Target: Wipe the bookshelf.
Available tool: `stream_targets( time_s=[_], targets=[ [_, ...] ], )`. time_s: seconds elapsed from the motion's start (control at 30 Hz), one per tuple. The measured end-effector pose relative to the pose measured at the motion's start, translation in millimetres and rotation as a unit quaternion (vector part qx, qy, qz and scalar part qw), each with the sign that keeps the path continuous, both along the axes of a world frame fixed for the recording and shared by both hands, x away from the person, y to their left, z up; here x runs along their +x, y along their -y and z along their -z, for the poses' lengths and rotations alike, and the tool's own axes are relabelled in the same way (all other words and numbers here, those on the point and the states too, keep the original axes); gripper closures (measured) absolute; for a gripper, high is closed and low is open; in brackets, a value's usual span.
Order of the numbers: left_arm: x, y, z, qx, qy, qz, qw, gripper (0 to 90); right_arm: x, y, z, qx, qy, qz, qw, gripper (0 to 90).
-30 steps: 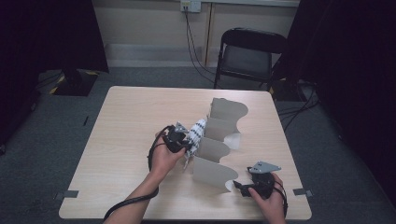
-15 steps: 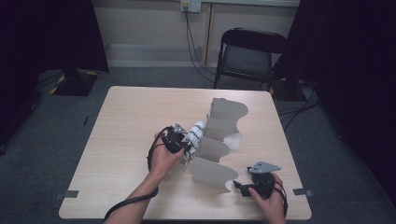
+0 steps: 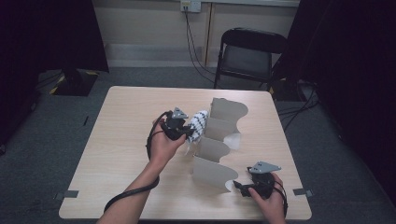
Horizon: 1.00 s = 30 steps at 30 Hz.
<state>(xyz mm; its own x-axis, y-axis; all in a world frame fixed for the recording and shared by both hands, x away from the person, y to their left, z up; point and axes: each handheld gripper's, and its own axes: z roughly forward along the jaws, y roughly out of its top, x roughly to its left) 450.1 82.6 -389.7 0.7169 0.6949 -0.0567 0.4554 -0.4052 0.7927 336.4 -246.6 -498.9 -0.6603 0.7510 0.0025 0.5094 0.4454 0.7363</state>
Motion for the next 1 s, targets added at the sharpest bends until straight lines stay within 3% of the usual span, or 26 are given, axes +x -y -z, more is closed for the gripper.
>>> stream_targets(
  time_s=[0.27, 0.43, 0.5, 0.77, 1.0],
  targets=[
    [0.1, -1.2, -14.1, -0.008, 0.016, 0.001, 0.9998, 79.8, 0.0, 0.0, 0.0, 0.0, 0.0, 0.0, 1.0, 16.4],
    [0.9, 1.6, -12.1, -0.005, 0.013, 0.004, 0.9999, 79.9, 0.0, 0.0, 0.0, 0.0, 0.0, 0.0, 1.0, 16.4],
    [1.0, 3.6, -8.8, -0.009, 0.01, 0.002, 0.9999, 80.0, 0.0, 0.0, 0.0, 0.0, 0.0, 0.0, 1.0, 16.4],
    [0.4, 6.9, 10.6, 0.009, -0.007, 0.012, 0.9999, 80.2, 0.0, 0.0, 0.0, 0.0, 0.0, 0.0, 1.0, 16.4],
    [-0.9, 7.0, 36.8, 0.022, -0.029, 0.015, 0.9992, 80.2, 0.0, 0.0, 0.0, 0.0, 0.0, 0.0, 1.0, 16.4]
  ],
)
